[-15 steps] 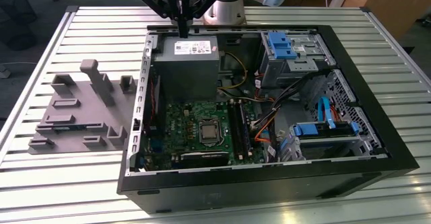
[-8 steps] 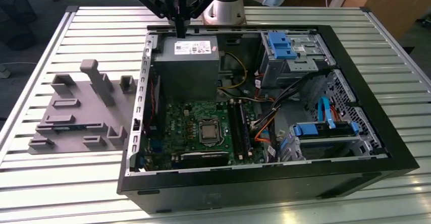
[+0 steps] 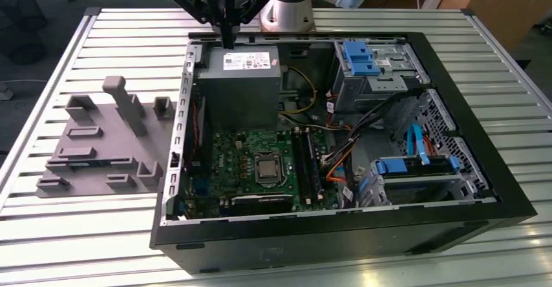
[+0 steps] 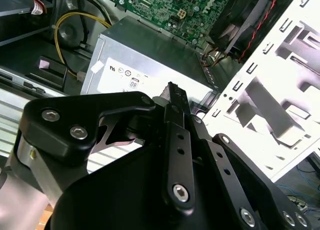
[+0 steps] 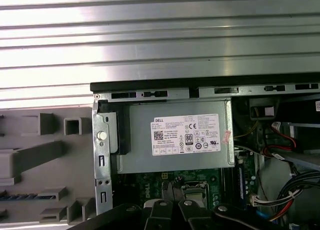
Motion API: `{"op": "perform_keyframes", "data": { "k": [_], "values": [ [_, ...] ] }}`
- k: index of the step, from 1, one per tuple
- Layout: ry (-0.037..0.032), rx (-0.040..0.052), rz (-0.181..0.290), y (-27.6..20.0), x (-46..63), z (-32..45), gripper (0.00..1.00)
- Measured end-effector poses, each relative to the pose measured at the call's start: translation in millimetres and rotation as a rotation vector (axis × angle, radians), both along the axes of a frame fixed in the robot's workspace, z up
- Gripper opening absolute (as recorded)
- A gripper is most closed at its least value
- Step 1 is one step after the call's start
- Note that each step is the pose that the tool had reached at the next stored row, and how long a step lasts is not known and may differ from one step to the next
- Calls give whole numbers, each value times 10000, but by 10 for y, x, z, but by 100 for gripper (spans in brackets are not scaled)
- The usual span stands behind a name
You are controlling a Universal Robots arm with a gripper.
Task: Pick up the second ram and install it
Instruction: 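Reach for the second ram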
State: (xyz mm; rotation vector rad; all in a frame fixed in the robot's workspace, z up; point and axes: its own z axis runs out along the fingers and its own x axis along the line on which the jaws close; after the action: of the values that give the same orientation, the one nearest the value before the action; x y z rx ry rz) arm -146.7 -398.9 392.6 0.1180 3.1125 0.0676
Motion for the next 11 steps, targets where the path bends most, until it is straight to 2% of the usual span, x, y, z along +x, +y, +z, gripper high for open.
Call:
{"op": "perform_keyframes", "data": {
  "k": [11],
  "values": [
    [0, 0, 0, 0, -54, -2, 11]
  ]
}}
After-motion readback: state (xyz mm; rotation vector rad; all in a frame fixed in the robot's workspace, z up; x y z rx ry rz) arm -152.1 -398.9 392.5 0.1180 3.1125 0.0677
